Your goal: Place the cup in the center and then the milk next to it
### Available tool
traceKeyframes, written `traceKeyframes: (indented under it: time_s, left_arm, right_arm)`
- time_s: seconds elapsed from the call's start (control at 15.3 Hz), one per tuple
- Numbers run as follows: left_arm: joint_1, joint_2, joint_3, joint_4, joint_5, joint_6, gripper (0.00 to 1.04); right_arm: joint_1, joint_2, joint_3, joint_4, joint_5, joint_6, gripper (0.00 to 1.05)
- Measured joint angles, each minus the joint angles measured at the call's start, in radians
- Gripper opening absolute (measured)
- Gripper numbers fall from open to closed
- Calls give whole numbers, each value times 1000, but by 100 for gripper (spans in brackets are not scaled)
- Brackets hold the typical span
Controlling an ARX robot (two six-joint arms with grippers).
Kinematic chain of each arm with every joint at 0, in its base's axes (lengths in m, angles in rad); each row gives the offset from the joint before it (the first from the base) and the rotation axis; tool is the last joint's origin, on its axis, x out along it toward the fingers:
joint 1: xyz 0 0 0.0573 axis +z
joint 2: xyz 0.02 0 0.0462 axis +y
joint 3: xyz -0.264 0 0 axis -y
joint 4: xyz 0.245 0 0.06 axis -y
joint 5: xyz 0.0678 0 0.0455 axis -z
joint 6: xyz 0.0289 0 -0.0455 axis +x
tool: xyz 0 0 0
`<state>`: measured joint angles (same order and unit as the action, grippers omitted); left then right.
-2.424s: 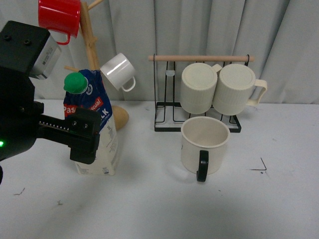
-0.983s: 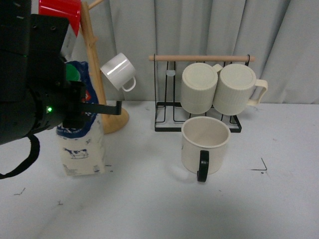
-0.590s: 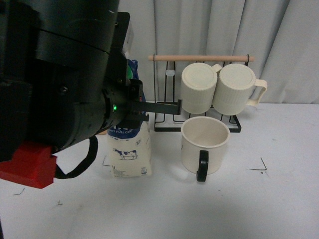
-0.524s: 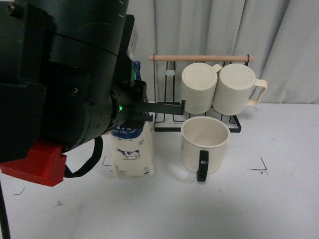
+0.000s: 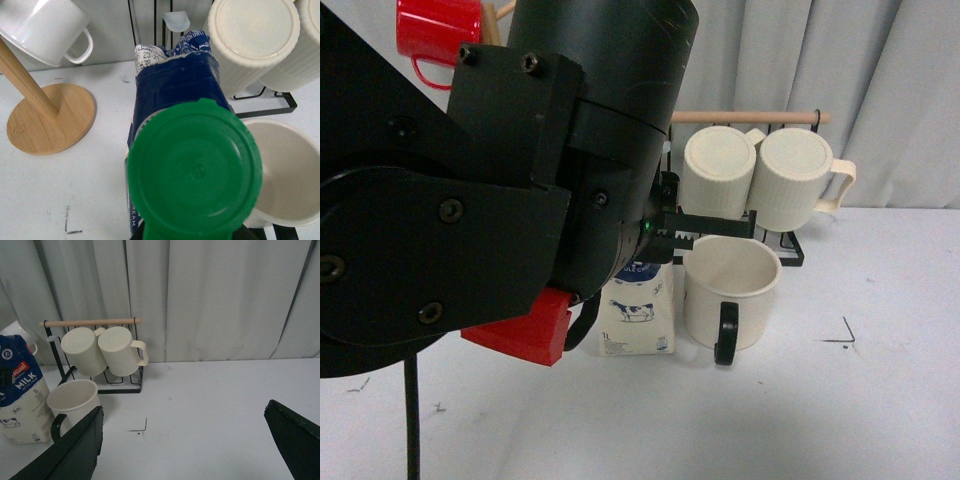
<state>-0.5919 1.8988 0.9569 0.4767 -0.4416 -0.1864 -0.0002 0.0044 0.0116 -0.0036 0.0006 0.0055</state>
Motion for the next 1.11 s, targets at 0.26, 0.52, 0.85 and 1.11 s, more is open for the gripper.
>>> traceKeyframes:
  time_s: [0.26,0.52,0.85,1.11]
  left_arm:
    - [-9,-35,-3,46,24,34,47]
    - [10,-329,-193,-147,211,114,93]
    - [87,-399,-502,458,-39,168,65]
    - [255,-674,-733,493,108,169,16]
  right_arm:
    - [0,0,0,0,0,0,98]
    - [0,0,0,0,0,0,98]
    - [0,0,0,0,1,0,98]
    - [0,0,0,0,0,0,98]
